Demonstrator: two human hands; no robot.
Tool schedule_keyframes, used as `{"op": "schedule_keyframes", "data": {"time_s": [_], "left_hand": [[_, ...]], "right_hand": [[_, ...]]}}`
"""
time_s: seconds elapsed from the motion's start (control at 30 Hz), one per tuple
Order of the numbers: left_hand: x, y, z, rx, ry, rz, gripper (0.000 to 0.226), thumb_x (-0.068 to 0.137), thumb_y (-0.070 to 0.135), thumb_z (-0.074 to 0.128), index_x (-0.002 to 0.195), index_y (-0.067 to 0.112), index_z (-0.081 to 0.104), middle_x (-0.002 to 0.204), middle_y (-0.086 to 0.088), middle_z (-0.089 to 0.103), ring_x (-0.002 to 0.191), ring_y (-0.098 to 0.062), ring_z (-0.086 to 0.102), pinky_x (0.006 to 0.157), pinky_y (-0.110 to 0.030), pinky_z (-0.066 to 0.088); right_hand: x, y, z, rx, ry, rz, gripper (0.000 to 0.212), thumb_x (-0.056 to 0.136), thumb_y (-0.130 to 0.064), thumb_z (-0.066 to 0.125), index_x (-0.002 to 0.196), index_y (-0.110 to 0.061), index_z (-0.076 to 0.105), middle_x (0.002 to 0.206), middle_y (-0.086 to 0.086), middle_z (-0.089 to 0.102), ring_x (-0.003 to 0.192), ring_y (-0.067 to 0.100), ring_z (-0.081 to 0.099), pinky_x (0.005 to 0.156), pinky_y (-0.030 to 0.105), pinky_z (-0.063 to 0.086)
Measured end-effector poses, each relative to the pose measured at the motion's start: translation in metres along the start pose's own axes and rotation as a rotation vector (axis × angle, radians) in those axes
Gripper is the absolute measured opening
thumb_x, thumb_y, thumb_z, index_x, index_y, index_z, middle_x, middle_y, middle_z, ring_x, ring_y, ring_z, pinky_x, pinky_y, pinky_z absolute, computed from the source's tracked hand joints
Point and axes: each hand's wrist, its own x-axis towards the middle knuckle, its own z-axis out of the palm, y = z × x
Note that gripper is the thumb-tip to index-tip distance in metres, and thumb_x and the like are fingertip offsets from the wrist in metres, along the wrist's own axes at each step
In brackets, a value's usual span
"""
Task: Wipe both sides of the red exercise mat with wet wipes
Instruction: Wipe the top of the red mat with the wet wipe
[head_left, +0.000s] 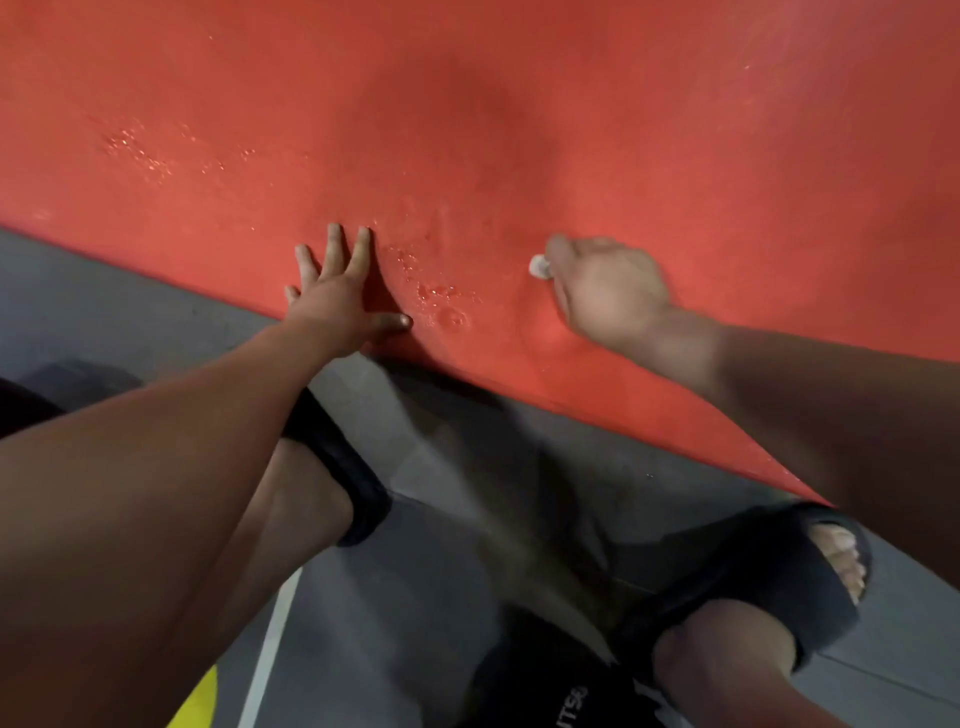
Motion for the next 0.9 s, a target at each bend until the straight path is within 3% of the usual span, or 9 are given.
{"op": "schedule_keyframes", "data": {"time_s": [0.07,0.13,0.27,0.37,0.47,0.57,0.7,0.83,0.9], "left_hand": [[0.000,-0.002,0.002,-0.031,0.009,0.011,0.121,0.080,0.055,0.079,0.159,0.040,-0.012,0.167,0.007,-0.025,0.152,-0.039,-0.021,0.117,-0.071,0.008],[0.000,-0.003,0.001,-0.045,0.011,0.014,0.121,0.080,0.055,0.079,0.159,0.041,-0.012,0.167,0.007,-0.025,0.152,-0.038,-0.021,0.117,-0.071,0.008],[0.003,-0.005,0.001,-0.034,0.003,0.019,0.122,0.079,0.057,0.078,0.159,0.040,-0.012,0.166,0.006,-0.026,0.152,-0.039,-0.021,0.117,-0.072,0.009],[0.003,-0.004,0.001,-0.019,-0.008,0.021,0.122,0.080,0.057,0.078,0.159,0.039,-0.013,0.166,0.006,-0.027,0.152,-0.040,-0.020,0.117,-0.072,0.010],[0.004,0.001,-0.003,0.000,-0.013,0.015,0.122,0.081,0.056,0.077,0.159,0.038,-0.015,0.165,0.005,-0.028,0.152,-0.041,-0.020,0.117,-0.072,0.011],[0.004,0.005,-0.004,0.036,-0.038,-0.013,0.122,0.082,0.057,0.076,0.158,0.036,-0.018,0.165,0.004,-0.031,0.152,-0.042,-0.020,0.116,-0.072,0.013],[0.005,0.009,-0.004,0.079,-0.067,-0.036,0.122,0.083,0.057,0.074,0.158,0.033,-0.020,0.164,0.002,-0.032,0.151,-0.046,-0.019,0.116,-0.073,0.014],[0.006,0.009,-0.003,0.085,-0.052,-0.025,0.122,0.084,0.057,0.074,0.158,0.033,-0.019,0.164,0.001,-0.032,0.151,-0.046,-0.018,0.115,-0.073,0.014],[0.007,0.009,-0.005,0.083,-0.055,-0.028,0.122,0.084,0.057,0.074,0.158,0.033,-0.020,0.164,0.001,-0.032,0.151,-0.046,-0.019,0.116,-0.073,0.014]], "right_hand": [[-0.004,-0.013,0.000,-0.004,-0.011,-0.033,0.015,0.087,-0.017,0.068,0.096,-0.013,0.057,0.066,0.011,0.062,0.057,0.033,0.063,0.045,0.029,0.032],[-0.027,-0.036,0.006,0.050,-0.100,-0.200,0.020,0.081,-0.015,0.073,0.095,-0.014,0.060,0.064,0.007,0.059,0.055,0.030,0.060,0.041,0.029,0.035],[-0.050,-0.052,0.015,0.065,-0.253,-0.441,0.014,0.084,-0.019,0.067,0.095,-0.016,0.058,0.072,0.003,0.061,0.063,0.028,0.060,0.044,0.032,0.043],[-0.014,-0.028,0.011,-0.005,-0.133,-0.272,0.014,0.096,-0.028,0.048,0.100,-0.019,0.059,0.079,0.006,0.067,0.071,0.031,0.065,0.050,0.031,0.043],[0.007,-0.013,0.003,-0.033,-0.031,-0.003,0.016,0.099,-0.027,0.051,0.098,-0.011,0.055,0.075,0.015,0.065,0.066,0.037,0.065,0.049,0.033,0.035],[-0.020,-0.036,0.006,0.047,-0.145,-0.265,0.012,0.090,-0.018,0.062,0.099,-0.012,0.057,0.069,0.010,0.061,0.060,0.032,0.061,0.042,0.033,0.038],[-0.054,-0.047,0.009,0.033,-0.429,-0.548,0.018,0.094,-0.022,0.052,0.110,-0.016,0.057,0.082,0.003,0.062,0.072,0.027,0.061,0.045,0.033,0.047],[-0.034,-0.017,0.005,0.039,-0.327,-0.332,0.033,0.094,-0.033,0.030,0.117,-0.023,0.053,0.100,-0.001,0.067,0.093,0.027,0.065,0.068,0.039,0.055],[-0.039,-0.014,0.001,0.068,-0.295,-0.299,0.036,0.093,-0.032,0.028,0.115,-0.020,0.053,0.097,0.003,0.068,0.090,0.029,0.066,0.065,0.038,0.054]]}}
